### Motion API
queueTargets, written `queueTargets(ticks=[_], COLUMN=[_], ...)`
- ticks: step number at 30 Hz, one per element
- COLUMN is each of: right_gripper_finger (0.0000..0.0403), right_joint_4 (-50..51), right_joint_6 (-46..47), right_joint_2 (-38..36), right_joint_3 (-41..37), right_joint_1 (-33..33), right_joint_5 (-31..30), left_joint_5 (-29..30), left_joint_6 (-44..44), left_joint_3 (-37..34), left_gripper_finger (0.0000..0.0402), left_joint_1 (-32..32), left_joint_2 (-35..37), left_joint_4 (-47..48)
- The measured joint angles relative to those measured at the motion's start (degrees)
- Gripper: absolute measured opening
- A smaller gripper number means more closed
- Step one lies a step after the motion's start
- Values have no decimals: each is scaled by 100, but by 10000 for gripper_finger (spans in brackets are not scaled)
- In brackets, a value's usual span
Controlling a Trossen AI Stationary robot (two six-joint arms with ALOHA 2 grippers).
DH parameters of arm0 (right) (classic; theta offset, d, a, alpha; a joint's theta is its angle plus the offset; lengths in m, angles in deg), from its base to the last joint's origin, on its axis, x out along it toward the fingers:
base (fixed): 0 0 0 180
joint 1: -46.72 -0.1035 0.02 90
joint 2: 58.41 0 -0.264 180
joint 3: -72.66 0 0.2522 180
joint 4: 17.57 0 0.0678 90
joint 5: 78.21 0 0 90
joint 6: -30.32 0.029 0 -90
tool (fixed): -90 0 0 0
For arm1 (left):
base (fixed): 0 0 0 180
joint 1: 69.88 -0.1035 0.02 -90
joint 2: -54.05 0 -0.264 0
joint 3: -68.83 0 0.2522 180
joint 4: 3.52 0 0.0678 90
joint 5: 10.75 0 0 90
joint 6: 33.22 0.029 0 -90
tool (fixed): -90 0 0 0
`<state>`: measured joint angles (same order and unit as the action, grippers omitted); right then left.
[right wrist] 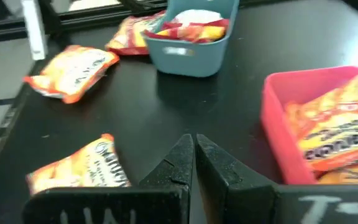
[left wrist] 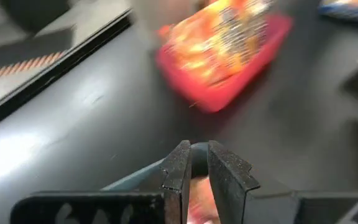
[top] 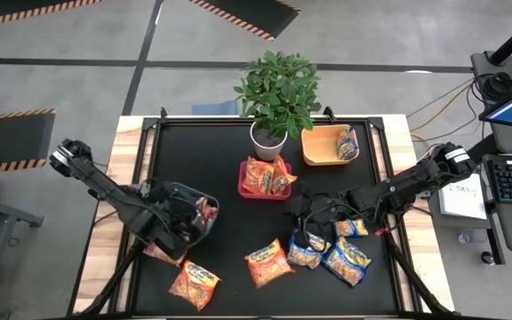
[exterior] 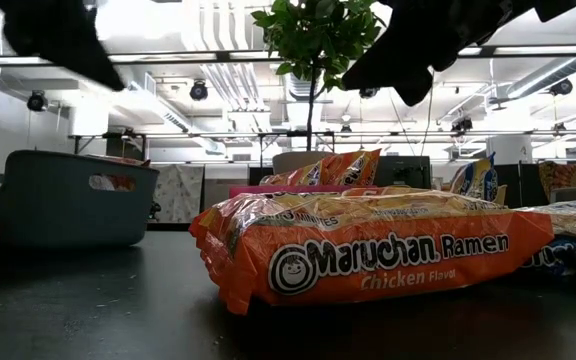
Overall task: Sort Maruchan noodles
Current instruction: Put the top left blue noodle pack into the yellow bin
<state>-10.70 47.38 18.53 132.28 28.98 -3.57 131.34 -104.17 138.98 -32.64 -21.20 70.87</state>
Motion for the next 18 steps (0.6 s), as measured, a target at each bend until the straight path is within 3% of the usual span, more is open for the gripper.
queueTargets(ticks=[5,11,14,18], right_gripper_finger=[9,9,9,9], right_joint_4=[21,467,1354,2620], right_joint_6=[359,972,1596,2699], right_joint_2=[-2,-2,-2,-3], right_joint_3=[198,589,881,1142], right_joint_1=[-86,-347,-426,-452], right_joint_5=[392,555,572,902], left_joint_5=[102,-496,-666,-658], left_joint_6=[2009,4399,5136,5467], left_joint_3=[49,49,49,49], left_gripper_finger=[37,37,37,37], left_joint_1=[27,85,85,70], left_joint_2=[-159,-526,-674,-755], left_joint_4=[-1744,-3449,-3890,-3985])
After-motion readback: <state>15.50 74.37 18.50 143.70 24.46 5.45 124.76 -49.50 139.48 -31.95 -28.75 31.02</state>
